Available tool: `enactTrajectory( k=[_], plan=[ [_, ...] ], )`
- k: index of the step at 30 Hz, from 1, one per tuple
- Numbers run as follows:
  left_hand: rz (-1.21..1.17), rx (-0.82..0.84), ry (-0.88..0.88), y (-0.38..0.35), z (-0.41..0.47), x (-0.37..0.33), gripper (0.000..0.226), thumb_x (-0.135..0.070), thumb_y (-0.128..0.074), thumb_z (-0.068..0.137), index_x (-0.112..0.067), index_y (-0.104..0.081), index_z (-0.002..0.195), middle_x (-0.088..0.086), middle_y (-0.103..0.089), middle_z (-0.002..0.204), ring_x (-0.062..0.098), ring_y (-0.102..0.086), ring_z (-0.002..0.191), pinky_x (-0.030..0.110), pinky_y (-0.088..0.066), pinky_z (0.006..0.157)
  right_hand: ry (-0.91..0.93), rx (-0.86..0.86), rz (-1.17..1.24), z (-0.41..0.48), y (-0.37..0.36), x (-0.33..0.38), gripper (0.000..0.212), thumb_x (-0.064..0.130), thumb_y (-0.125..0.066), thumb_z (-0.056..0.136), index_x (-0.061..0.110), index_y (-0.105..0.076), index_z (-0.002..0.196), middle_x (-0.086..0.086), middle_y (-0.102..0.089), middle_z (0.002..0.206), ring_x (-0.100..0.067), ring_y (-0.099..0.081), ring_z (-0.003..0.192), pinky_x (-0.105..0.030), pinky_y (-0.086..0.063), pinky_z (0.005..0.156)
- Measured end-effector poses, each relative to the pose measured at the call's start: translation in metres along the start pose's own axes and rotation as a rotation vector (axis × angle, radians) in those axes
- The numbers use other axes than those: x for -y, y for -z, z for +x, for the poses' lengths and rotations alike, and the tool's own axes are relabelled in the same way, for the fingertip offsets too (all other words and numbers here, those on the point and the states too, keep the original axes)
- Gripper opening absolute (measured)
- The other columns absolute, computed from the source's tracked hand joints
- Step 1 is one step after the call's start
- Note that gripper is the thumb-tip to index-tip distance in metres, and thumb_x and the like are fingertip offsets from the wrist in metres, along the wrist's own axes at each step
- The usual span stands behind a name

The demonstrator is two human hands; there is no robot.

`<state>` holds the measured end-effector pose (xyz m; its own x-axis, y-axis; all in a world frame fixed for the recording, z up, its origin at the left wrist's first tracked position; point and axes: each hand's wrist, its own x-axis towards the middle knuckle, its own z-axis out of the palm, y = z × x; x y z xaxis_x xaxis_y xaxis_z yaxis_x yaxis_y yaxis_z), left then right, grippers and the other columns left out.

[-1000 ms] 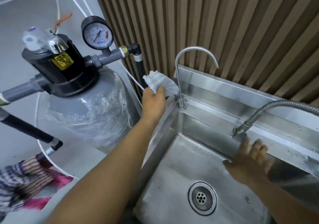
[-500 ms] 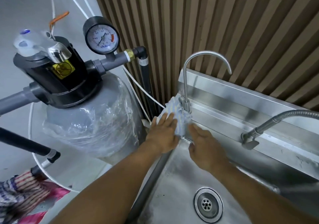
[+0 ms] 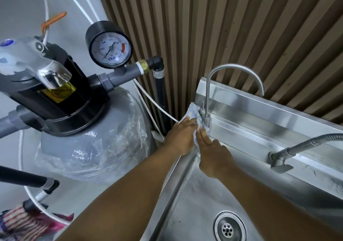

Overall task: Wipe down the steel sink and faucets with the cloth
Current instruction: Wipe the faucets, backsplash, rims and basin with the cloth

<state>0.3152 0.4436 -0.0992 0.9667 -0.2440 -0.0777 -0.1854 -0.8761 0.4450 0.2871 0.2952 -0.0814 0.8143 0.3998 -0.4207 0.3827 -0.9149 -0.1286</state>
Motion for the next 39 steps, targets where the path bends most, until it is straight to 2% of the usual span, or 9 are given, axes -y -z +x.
enactTrajectory(
  k=[2,7,11,14,19,26,29,33,39],
  plan=[
    [-0.029,-0.064,0.011,-0.002,-0.02,-0.004,0.04,-0.006,-0.047,0.087,-0.008,-0.064,0.124,0.006,-0.056,0.139,0.029,-0.041,0.138,0.046,-0.036,0.111,0.026,0.007,-0.014,-0.008,-0.003,0.004,0.09,0.014,-0.047,0.091,0.021,0.012,0.159,0.008,0.025,0.165,-0.026,-0.041,0.126,-0.036,-0.043,0.099],
    [0.049,-0.26,0.074,-0.014,-0.048,-0.016,0.031,-0.028,-0.036,0.088,-0.011,-0.063,0.088,0.004,-0.059,0.098,0.024,-0.053,0.1,0.04,-0.045,0.095,0.156,0.024,0.089,-0.032,-0.008,0.001,0.083,0.014,-0.049,0.091,0.024,-0.007,0.161,0.01,0.002,0.168,-0.028,-0.037,0.139,-0.036,-0.036,0.113],
    [0.149,-0.192,0.1,-0.023,-0.014,-0.019,0.041,-0.022,-0.053,0.089,-0.007,-0.056,0.126,0.006,-0.051,0.125,0.026,-0.047,0.121,0.048,-0.028,0.113,0.108,-0.273,0.155,-0.026,0.0,-0.034,0.056,0.014,-0.051,0.084,0.023,-0.053,0.139,0.005,-0.054,0.146,-0.027,-0.054,0.119,-0.037,-0.051,0.095],
    [0.164,-0.115,0.102,-0.02,0.008,-0.023,0.046,-0.024,-0.052,0.091,-0.008,-0.052,0.133,0.005,-0.042,0.14,0.024,-0.036,0.136,0.046,-0.014,0.116,0.026,-0.453,0.159,-0.013,0.007,-0.059,0.035,0.011,-0.058,0.083,0.015,-0.067,0.117,-0.003,-0.069,0.12,-0.03,-0.058,0.11,-0.038,-0.055,0.083],
    [0.18,-0.1,0.088,-0.017,-0.018,-0.021,0.061,-0.039,-0.024,0.092,-0.01,-0.051,0.139,0.003,-0.041,0.147,0.021,-0.033,0.14,0.051,-0.021,0.117,0.178,-0.55,0.02,0.019,0.006,-0.077,0.051,0.034,-0.05,0.089,0.007,-0.059,0.132,-0.012,-0.061,0.132,-0.034,-0.054,0.122,-0.045,-0.051,0.098],
    [0.176,-0.235,0.14,-0.04,-0.071,-0.013,0.043,-0.039,-0.045,0.089,-0.013,-0.058,0.12,0.013,-0.044,0.15,0.025,-0.04,0.14,0.053,-0.032,0.114,0.36,-0.494,-0.21,0.042,-0.01,-0.103,0.077,0.057,-0.04,0.095,0.005,-0.036,0.152,-0.018,-0.036,0.157,-0.035,-0.026,0.149,-0.049,-0.025,0.118],
    [0.17,-0.162,0.186,-0.031,-0.04,-0.021,0.063,-0.044,-0.032,0.087,-0.012,-0.046,0.139,0.01,-0.032,0.159,0.023,-0.027,0.147,0.051,-0.016,0.121,0.397,-0.516,-0.21,0.045,-0.019,-0.111,0.079,0.057,-0.042,0.097,0.004,-0.031,0.154,-0.019,-0.031,0.16,-0.036,-0.023,0.15,-0.05,-0.023,0.12],
    [0.27,0.022,0.247,-0.022,0.008,-0.026,0.069,-0.043,-0.028,0.101,-0.012,-0.008,0.159,0.003,-0.002,0.167,0.014,0.003,0.153,0.046,0.003,0.122,0.416,-0.565,-0.182,0.048,-0.022,-0.113,0.077,0.054,-0.044,0.098,0.001,-0.034,0.152,-0.02,-0.032,0.159,-0.036,-0.024,0.15,-0.051,-0.025,0.121],
    [0.299,0.002,0.256,-0.032,-0.017,-0.027,0.062,-0.042,-0.03,0.102,-0.018,-0.019,0.158,0.001,-0.002,0.167,0.016,0.002,0.153,0.05,0.0,0.122,0.418,-0.595,-0.168,0.051,-0.024,-0.115,0.07,0.052,-0.039,0.1,0.006,-0.033,0.154,-0.018,-0.028,0.161,-0.033,-0.018,0.152,-0.046,-0.018,0.122]
  ],
)
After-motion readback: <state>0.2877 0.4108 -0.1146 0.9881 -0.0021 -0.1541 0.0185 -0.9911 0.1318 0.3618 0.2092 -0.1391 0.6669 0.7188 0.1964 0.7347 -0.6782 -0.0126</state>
